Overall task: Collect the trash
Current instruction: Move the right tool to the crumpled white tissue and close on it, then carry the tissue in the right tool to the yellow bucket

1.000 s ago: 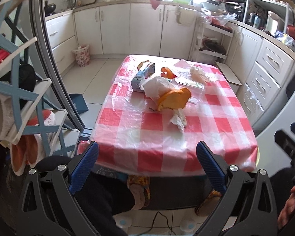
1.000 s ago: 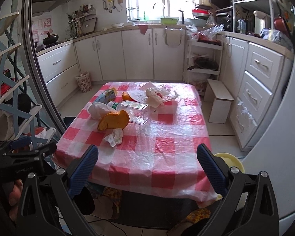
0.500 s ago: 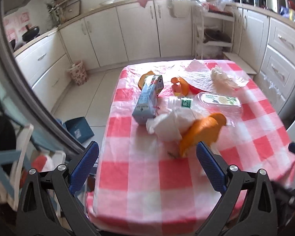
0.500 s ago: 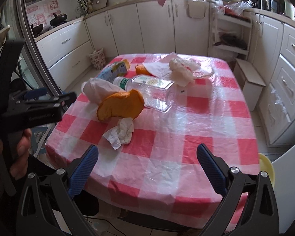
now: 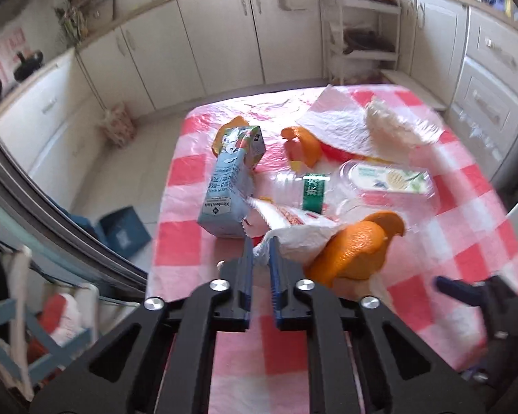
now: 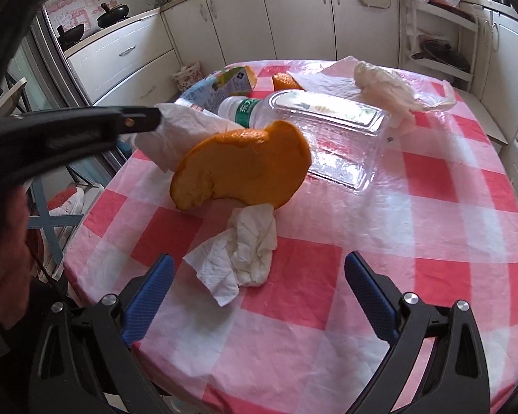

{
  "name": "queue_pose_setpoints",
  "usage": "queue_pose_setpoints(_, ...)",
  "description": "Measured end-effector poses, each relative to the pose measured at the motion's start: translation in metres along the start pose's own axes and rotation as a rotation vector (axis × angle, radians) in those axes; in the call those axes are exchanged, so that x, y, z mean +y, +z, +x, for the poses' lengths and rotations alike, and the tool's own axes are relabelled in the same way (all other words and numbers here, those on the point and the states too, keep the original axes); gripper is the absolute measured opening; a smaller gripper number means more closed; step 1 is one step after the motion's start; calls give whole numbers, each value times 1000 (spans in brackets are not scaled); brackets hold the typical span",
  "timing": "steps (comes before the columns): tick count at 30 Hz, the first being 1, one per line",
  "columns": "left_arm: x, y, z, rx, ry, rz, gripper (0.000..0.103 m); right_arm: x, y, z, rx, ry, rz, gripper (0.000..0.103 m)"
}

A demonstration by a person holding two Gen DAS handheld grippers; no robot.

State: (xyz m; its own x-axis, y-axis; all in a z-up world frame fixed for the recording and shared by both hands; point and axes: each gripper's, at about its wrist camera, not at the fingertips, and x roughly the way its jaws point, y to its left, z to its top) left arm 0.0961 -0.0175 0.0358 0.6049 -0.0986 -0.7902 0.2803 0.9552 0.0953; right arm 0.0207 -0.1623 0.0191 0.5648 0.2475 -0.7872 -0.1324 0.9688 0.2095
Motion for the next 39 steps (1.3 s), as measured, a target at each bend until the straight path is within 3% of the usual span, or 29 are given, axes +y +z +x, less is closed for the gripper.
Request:
queue_pose_setpoints(1, 5, -1, -3, 0, -28, -26, 2, -2, 0, 4, 9, 6, 5, 79)
queue_pose_setpoints(4, 28, -6, -15, -14, -126, -127, 2, -6, -1, 4, 7, 24, 16, 67)
queue_pose_setpoints(8, 57, -14, -26, -39, -191, -232, 2, -12, -1, 1, 0, 33, 29, 44)
queue_pose_setpoints(9, 61, -14, -26, -41, -198, -245, 2, -14, -1, 0, 2, 45, 36, 33)
queue_pose_setpoints(13, 79, -16, -32, -74, -295, -311, 2, -20, -2, -3, -8, 57, 47, 22)
queue_pose_setpoints(20, 70, -14, -63, -196, -393, -272, 2, -41, -7, -30, -53, 84, 118, 20)
queue_pose_setpoints(27, 51, -22, -95, -240, -447, -245, 2, -68, -15, -66, -121, 64, 180, 20)
queue_pose_setpoints(33, 8, -31, -114, -232, -527, -187, 2, -112, -28, -102, -185, -26, 268, 20)
queue_pose_setpoints(39, -40, -29, -126, -224, -608, -115, 2, -182, -51, -143, -244, -209, 438, 20)
